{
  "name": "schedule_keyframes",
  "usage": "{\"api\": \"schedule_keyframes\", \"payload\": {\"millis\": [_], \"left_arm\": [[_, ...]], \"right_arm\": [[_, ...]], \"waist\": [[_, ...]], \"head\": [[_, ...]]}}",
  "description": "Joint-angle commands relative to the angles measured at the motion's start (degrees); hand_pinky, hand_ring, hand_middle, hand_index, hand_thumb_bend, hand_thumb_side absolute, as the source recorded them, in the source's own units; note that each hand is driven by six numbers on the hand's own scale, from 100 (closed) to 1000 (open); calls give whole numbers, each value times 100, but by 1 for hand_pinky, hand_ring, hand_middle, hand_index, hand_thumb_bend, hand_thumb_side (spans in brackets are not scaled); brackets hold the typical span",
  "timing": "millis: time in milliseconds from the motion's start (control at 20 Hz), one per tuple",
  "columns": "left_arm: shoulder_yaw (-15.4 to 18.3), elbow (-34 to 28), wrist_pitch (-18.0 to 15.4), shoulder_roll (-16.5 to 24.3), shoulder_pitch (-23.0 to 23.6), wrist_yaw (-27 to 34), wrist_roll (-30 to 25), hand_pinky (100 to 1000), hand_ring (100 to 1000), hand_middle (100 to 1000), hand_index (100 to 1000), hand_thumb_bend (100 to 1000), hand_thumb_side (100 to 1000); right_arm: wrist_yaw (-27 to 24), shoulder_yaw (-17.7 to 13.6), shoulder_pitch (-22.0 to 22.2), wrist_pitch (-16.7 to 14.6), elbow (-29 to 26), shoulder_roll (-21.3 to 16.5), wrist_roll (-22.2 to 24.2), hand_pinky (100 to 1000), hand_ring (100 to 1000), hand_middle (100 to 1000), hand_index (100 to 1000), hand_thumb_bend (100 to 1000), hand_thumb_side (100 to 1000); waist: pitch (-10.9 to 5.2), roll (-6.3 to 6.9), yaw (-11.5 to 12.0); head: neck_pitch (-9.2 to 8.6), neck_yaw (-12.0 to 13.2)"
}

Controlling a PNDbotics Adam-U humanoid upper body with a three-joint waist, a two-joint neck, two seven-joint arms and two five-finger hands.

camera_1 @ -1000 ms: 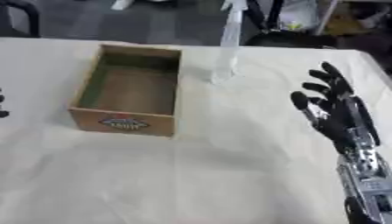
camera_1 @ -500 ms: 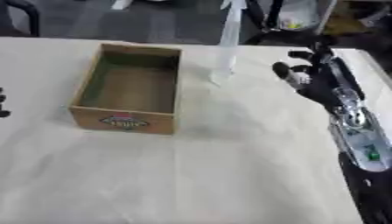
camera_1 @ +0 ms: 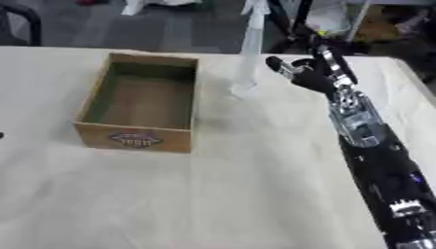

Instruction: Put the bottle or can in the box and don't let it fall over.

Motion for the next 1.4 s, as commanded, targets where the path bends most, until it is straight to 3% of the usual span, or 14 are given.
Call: {"api": "schedule_keyframes", "payload": {"millis": [50,300,700,1100,1400], "left_arm": [[-28,-61,-8,54,-68,17,-44,707,827,774,816,668,736],[-64,-66,-17,54,-108,23,-84,707,827,774,816,667,736],[-106,-87,-22,72,-205,15,-128,707,827,774,817,665,736],[-208,-125,-38,101,-382,13,-235,707,827,775,817,664,736],[-188,-131,-28,114,-378,4,-220,707,827,775,817,662,735]], "right_arm": [[313,-127,-303,-52,300,-11,-150,731,926,955,1000,679,461],[667,-268,-632,-100,663,42,-380,736,926,955,1000,681,464],[754,-400,-935,-107,840,79,-543,737,923,953,1000,681,474],[890,-546,-1118,-82,908,-194,-738,741,921,949,1000,683,473],[851,-623,-1068,-50,945,-318,-855,739,914,940,1000,681,472]], "waist": [[-91,14,45],[-45,-16,202],[75,-74,453],[236,-188,816],[262,-202,807]], "head": [[-115,-107],[-201,-260],[-360,-501],[-598,-916],[-602,-983]]}}
